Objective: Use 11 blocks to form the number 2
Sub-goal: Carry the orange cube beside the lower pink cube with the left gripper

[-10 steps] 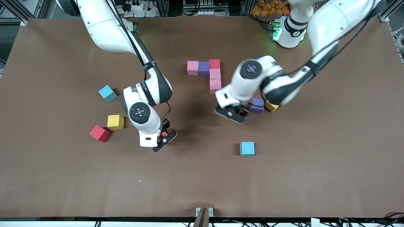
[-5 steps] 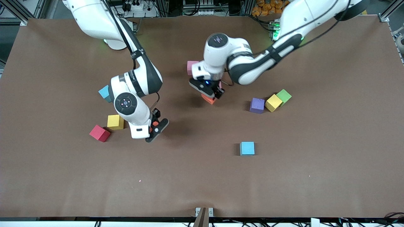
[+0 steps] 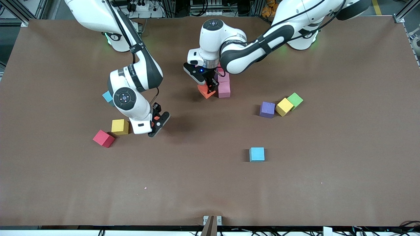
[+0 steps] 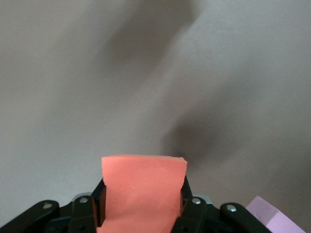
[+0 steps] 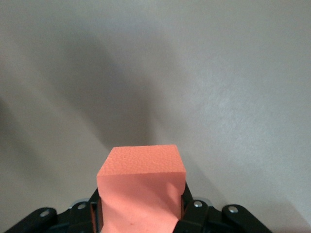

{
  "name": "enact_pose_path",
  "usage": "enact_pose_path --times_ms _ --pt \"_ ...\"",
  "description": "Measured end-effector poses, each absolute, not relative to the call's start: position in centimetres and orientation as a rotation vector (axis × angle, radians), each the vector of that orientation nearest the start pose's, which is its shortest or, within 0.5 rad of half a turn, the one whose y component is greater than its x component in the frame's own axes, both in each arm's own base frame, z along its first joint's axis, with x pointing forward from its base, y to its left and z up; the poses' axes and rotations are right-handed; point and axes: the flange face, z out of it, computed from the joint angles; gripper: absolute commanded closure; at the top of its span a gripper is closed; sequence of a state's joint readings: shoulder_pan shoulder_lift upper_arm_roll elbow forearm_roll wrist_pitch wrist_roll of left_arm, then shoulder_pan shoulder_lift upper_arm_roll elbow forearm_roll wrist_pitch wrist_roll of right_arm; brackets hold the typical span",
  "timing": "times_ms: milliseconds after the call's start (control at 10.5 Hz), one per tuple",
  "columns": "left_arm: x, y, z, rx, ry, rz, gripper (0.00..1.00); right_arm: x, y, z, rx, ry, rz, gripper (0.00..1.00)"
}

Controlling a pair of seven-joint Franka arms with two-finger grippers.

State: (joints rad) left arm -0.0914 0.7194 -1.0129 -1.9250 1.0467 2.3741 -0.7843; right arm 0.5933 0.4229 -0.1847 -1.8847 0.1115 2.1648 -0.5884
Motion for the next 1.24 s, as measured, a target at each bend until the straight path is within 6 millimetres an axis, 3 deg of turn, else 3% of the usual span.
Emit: enact_pose_path --times_ms 477,858,1239 --pt "34.2 -52.6 23.4 -2.854 1.527 -0.445 0.94 55.9 24.9 26.8 -2.779 -1.400 0.217 0.87" --pt "34.3 -52.3 22.6 -2.857 1.542 -0.428 0.94 55.7 25.0 26.6 -2.787 -1.384 0.225 0.87" --pt "33.1 -51.5 21.2 -2.843 1.560 -0.374 0.94 55.3 25.4 26.2 -2.790 -1.377 0.235 0.87"
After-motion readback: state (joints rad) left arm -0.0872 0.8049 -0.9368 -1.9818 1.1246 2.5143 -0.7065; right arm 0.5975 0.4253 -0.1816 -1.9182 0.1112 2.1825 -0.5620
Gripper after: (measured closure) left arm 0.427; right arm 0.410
